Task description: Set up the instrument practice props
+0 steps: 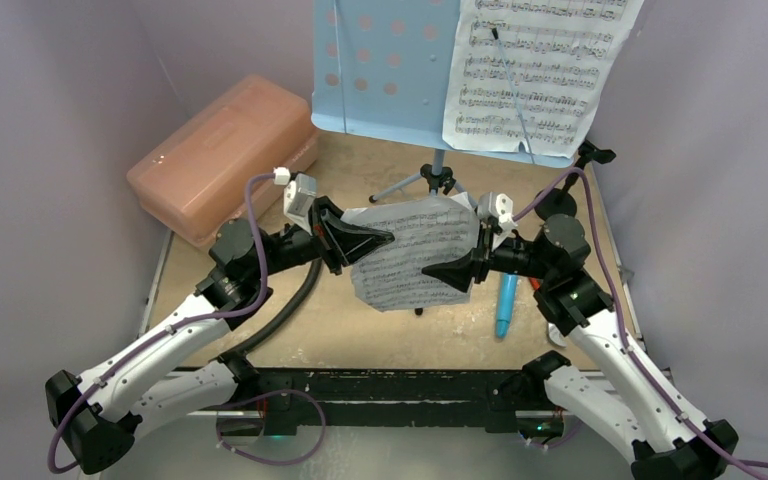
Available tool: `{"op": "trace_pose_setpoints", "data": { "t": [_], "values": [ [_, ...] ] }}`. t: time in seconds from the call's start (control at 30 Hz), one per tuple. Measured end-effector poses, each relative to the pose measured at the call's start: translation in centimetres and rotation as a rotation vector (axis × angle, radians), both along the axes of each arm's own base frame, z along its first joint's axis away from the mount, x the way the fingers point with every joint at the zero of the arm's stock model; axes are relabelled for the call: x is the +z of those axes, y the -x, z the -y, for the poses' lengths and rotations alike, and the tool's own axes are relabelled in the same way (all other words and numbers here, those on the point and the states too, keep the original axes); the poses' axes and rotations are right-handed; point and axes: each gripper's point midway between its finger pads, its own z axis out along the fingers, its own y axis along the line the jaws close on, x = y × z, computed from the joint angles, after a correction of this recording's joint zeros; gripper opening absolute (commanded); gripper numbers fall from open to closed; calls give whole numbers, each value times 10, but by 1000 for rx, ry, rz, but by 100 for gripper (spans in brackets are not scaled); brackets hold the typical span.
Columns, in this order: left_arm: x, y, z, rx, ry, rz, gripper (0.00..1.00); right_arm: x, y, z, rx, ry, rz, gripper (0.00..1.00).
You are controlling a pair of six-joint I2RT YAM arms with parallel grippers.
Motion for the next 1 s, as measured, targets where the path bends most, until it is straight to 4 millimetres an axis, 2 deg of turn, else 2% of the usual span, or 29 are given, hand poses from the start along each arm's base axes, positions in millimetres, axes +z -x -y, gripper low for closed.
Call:
{"op": "trace_pose_setpoints", "data": {
  "t": [0.33, 0.53, 0.6, 0.73, 0.83, 1.0],
  "values": [
    [1, 0, 0, 0, 9, -1, 0, 2, 3, -1, 22, -1, -6, 38],
    [-1, -3, 0, 13, 12, -13, 0, 1, 3, -2, 25, 2, -10, 14],
    [0, -4, -1, 21, 13, -14, 1, 1, 3, -2, 25, 2, -10, 10],
    [-2, -7, -2, 41, 13, -22, 12, 3, 3, -2, 25, 0, -7, 6],
    [-8, -9, -3, 53, 5, -33, 28, 3, 3, -2, 25, 0, -7, 0],
    [-16, -15, -6, 96, -8, -43, 55, 1, 3, -1, 24, 5, -13, 0]
  ]
}}
